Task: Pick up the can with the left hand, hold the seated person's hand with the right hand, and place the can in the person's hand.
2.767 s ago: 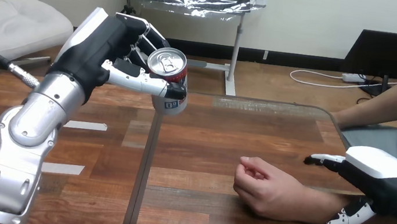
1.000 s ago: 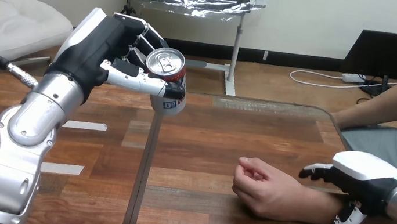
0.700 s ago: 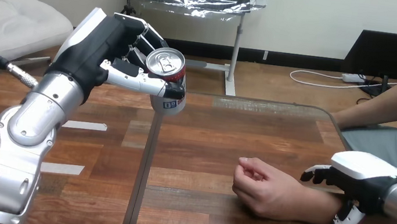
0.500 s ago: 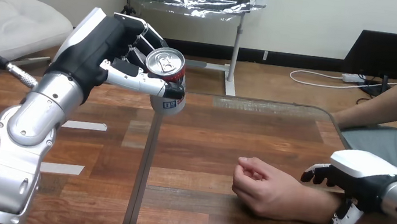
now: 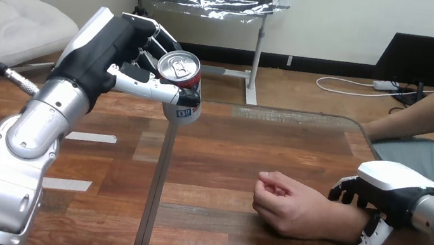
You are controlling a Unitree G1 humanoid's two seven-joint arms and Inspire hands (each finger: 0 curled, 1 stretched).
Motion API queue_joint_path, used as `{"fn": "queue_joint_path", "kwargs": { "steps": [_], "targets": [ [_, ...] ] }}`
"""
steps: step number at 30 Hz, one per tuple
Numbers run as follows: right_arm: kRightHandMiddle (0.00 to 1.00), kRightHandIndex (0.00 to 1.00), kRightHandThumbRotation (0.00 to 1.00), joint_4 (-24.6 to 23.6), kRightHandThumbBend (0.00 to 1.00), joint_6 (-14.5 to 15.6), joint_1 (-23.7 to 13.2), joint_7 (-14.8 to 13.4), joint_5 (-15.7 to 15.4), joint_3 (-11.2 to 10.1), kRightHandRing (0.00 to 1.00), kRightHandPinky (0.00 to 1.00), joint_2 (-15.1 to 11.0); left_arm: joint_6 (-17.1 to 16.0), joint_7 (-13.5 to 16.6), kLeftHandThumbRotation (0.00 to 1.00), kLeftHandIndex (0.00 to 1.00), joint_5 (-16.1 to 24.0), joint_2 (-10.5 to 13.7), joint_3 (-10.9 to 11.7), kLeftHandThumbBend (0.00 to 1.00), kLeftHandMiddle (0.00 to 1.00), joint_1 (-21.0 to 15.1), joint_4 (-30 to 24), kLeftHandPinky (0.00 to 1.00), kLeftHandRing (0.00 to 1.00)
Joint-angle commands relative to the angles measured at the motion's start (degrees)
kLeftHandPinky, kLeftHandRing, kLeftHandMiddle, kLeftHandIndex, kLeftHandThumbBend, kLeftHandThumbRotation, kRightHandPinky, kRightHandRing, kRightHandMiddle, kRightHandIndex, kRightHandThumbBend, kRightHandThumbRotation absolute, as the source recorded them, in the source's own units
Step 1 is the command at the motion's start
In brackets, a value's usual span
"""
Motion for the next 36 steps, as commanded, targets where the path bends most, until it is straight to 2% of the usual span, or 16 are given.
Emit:
{"fn": "queue_joint_path", "kwargs": {
  "steps": [1,8,23,29,36],
  "targets": [
    [0.76,0.77,0.17,3.06,0.99,0.39,2.12,-0.22,-2.16,3.96,0.71,0.54,3.79,-0.51,0.67,0.00,0.41,-0.81,0.80,1.83,0.68,0.38,-4.52,-2.79,0.28,0.33],
    [0.73,0.73,0.18,3.76,0.98,0.02,1.97,-1.46,-2.38,4.58,0.68,0.51,4.24,-0.85,0.60,0.00,0.41,-0.65,0.99,1.83,0.68,0.38,-4.45,-2.72,0.29,0.33],
    [0.63,0.68,0.15,4.77,0.93,-0.39,1.57,-1.73,-2.06,5.22,0.57,0.48,5.28,-1.25,0.61,0.00,0.41,-0.70,1.08,1.99,0.68,0.38,-4.48,-2.58,0.29,0.33],
    [0.61,0.66,0.14,5.37,0.92,-0.65,1.46,-2.73,-2.17,5.56,0.55,0.47,5.66,-1.23,0.65,0.00,0.41,-0.30,1.33,1.84,0.68,0.38,-4.49,-2.61,0.29,0.34],
    [0.58,0.61,0.12,6.82,0.92,-2.73,1.40,-4.41,-1.27,5.21,0.52,0.45,6.12,-1.28,0.56,0.00,0.41,-0.56,1.30,1.93,0.68,0.38,-4.55,-2.46,0.29,0.34]
  ]
}}
